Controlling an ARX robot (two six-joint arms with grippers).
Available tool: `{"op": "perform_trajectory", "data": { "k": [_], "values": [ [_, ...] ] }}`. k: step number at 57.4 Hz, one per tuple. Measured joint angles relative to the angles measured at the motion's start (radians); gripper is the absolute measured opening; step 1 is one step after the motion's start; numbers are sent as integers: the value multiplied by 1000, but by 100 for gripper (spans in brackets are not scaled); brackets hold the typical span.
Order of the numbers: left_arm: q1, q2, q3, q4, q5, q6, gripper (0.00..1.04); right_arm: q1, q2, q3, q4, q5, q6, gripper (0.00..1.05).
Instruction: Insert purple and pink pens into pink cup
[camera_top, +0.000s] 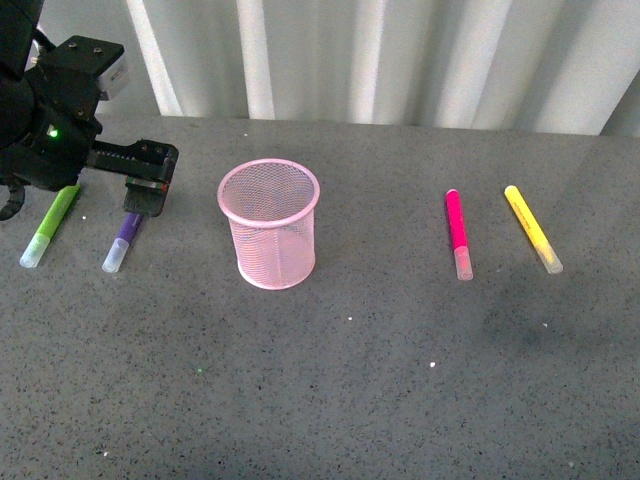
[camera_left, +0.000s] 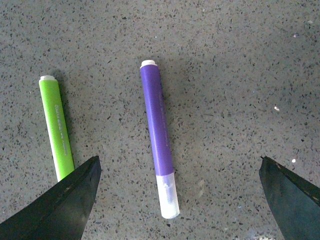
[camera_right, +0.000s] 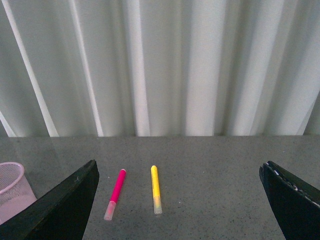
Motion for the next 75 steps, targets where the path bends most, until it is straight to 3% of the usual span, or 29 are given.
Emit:
{"op": "perform_trajectory", "data": {
  "k": [28, 57, 75],
  "values": [
    [40, 233, 256, -66, 13, 8, 98, 0, 0, 0, 0, 0, 0, 98],
    [53, 350, 379, -101, -8, 16, 98, 0, 0, 0, 0, 0, 0, 98],
    [48, 359, 404, -185, -10, 5, 54, 0, 0, 0, 0, 0, 0, 98]
  ]
}}
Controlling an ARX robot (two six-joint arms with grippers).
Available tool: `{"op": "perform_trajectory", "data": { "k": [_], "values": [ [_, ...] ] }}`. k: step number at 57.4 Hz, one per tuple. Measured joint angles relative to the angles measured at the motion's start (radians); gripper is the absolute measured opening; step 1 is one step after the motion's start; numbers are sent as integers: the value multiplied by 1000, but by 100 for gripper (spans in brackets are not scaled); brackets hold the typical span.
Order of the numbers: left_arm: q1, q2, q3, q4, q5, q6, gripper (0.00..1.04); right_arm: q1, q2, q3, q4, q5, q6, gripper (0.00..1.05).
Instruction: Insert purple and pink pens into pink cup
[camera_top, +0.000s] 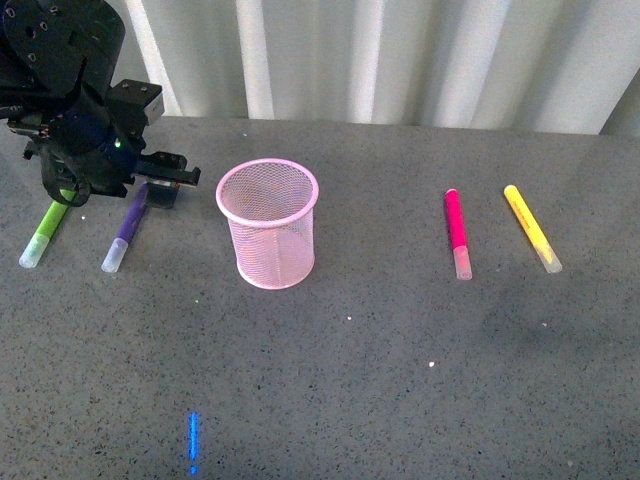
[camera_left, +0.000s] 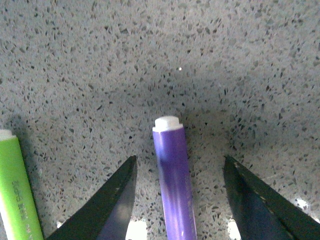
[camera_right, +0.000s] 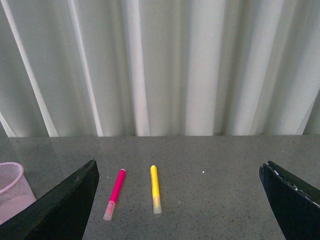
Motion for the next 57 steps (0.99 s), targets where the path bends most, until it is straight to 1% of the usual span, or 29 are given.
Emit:
{"op": "perform_trajectory", "data": {
  "k": [5, 14, 17, 28, 34, 39, 42, 46, 47, 49, 54, 57],
  "values": [
    [0, 0, 1, -27, 0, -2, 42, 0, 0, 0, 0, 0, 0, 98],
    [1, -4, 6, -71, 30, -19, 19, 0, 0, 0, 0, 0, 0, 98],
    [1, -7, 6, -78, 38, -26, 14, 0, 0, 0, 0, 0, 0, 98],
    [6, -21, -9, -68, 70, -77, 13, 0, 0, 0, 0, 0, 0, 98],
    [10, -38, -39, -8, 103, -130, 13, 0, 0, 0, 0, 0, 0, 98],
    [14, -72, -85, 98, 94, -187, 13, 0, 0, 0, 0, 0, 0, 98],
    [14, -120, -140, 237, 39, -212, 13, 0, 0, 0, 0, 0, 0, 98],
    [13, -217, -215, 455, -6, -259, 13, 0, 0, 0, 0, 0, 0, 98],
    [12, -229, -222, 481, -8, -261, 13, 0, 0, 0, 0, 0, 0, 98],
    [12, -285, -249, 584, -28, -292, 13, 0, 0, 0, 0, 0, 0, 98],
    [6, -359, -287, 703, -20, -345, 13, 0, 0, 0, 0, 0, 0, 98],
    [-8, -414, -327, 764, 15, -387, 13, 0, 0, 0, 0, 0, 0, 98]
  ]
}}
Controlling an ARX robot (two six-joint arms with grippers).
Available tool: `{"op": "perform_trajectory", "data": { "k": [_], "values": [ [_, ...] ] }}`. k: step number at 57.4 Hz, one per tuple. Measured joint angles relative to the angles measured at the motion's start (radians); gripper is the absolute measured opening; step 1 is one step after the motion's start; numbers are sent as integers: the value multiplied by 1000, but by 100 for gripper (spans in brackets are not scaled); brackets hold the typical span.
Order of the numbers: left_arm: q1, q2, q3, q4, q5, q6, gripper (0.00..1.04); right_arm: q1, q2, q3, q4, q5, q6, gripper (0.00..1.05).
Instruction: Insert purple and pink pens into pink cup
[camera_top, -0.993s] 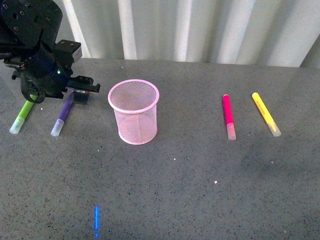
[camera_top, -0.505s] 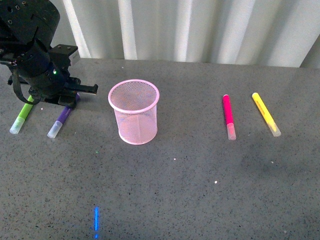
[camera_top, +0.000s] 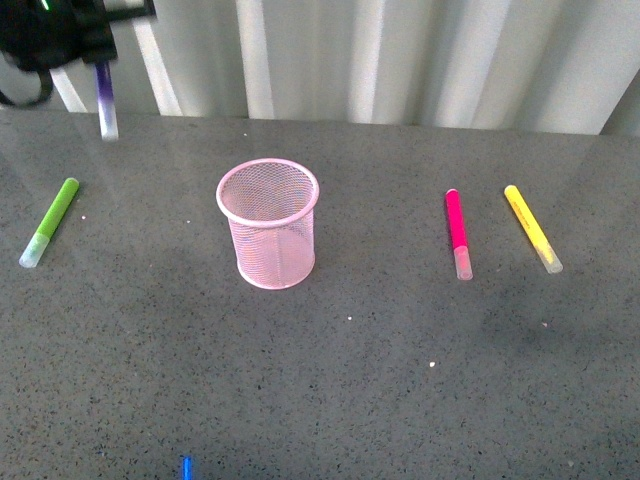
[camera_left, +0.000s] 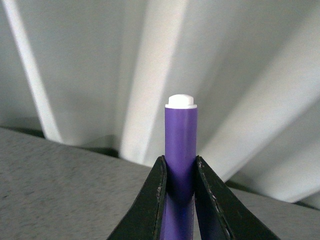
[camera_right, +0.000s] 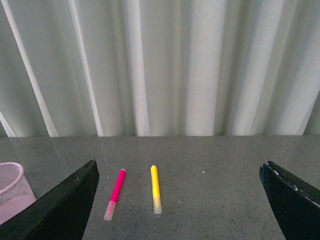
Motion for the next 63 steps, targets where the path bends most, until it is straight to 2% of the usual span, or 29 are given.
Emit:
{"op": "perform_trajectory", "data": {
  "k": [8, 15, 24, 39, 63],
  "values": [
    [-79, -85, -158, 138, 189, -35, 13, 0, 0, 0, 0, 0, 0, 98],
    [-159, -90, -260, 232, 267, -68, 13, 0, 0, 0, 0, 0, 0, 98],
    [-208, -85, -307, 311, 230, -94, 13, 0, 0, 0, 0, 0, 0, 98],
    [-214, 0, -307, 325, 188, -142, 13, 0, 0, 0, 0, 0, 0, 98],
    [-226, 78, -321, 351, 188, -208, 13, 0, 0, 0, 0, 0, 0, 98]
  ]
}}
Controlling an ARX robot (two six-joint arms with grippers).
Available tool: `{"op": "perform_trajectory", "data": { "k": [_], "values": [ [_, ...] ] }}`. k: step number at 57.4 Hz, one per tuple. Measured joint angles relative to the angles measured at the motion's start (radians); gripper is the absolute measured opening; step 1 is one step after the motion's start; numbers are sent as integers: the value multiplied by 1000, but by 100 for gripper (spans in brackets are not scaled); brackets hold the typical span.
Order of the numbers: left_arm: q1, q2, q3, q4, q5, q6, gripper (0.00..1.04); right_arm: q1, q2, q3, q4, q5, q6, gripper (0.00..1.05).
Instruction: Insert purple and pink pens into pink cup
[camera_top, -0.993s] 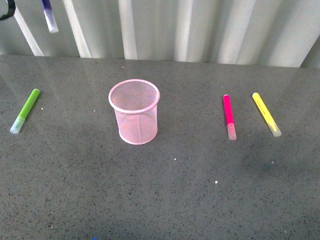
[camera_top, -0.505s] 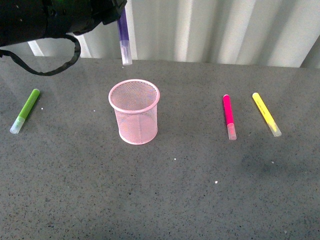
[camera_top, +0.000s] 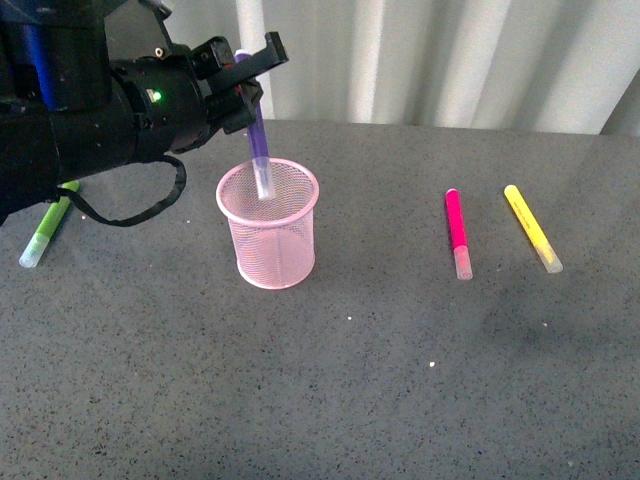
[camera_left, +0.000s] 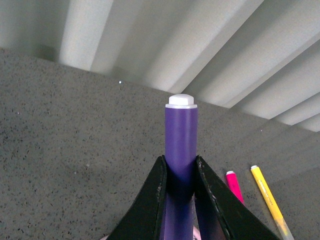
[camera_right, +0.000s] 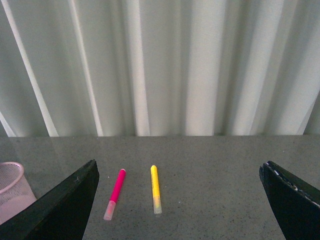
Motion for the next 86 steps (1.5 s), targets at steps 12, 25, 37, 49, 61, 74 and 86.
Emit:
{"op": "perform_trajectory", "data": {
  "k": [12, 25, 37, 49, 61, 74, 86],
  "values": [
    [2, 8, 2, -11, 2, -6, 13, 0, 0, 0, 0, 0, 0, 98],
    [5, -29, -21, -26, 42, -6, 56, 0, 0, 0, 0, 0, 0, 98],
    [4, -194, -52, -282, -134, 94, 93, 0, 0, 0, 0, 0, 0, 98],
    [2, -273, -58, -529, -239, 244, 98, 0, 0, 0, 0, 0, 0, 98],
    [0, -249, -106, -353, -298, 309, 91, 0, 0, 0, 0, 0, 0, 98],
    [65, -320, -421, 324, -299, 436, 54, 0, 0, 0, 0, 1, 0, 98],
    [124, -546, -580, 259, -242, 449, 16, 0, 0, 0, 0, 0, 0, 98]
  ]
}}
